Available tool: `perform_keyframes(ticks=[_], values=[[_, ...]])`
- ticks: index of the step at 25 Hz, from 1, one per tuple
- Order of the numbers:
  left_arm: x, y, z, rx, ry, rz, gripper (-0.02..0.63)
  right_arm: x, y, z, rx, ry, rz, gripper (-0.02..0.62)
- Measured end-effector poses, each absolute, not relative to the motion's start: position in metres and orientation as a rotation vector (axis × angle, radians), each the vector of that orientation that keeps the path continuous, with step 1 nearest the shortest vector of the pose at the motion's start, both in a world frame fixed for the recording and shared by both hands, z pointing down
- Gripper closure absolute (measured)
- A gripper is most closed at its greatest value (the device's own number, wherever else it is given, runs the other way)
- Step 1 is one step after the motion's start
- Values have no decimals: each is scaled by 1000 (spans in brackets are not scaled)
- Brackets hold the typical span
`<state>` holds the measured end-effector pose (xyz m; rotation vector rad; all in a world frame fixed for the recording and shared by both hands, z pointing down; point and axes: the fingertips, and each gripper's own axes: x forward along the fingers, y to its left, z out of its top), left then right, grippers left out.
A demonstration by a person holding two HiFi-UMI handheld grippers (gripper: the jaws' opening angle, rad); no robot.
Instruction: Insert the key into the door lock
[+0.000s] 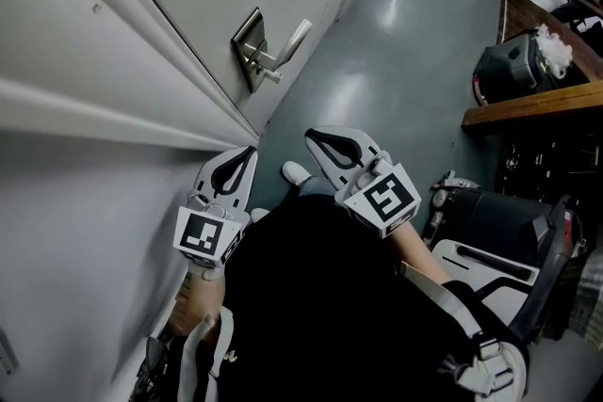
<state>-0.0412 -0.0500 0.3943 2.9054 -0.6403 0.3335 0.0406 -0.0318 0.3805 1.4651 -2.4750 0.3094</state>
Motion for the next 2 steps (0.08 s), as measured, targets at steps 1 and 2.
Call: perform_keyframes(ticks=[1,2], values=[[-42,-51,394,2905,-642,333,598,40,-32,382,1463,-2474,313,575],[-42,-51,394,2905,-645,334,598,40,-33,383,1461,-2474,316,577]])
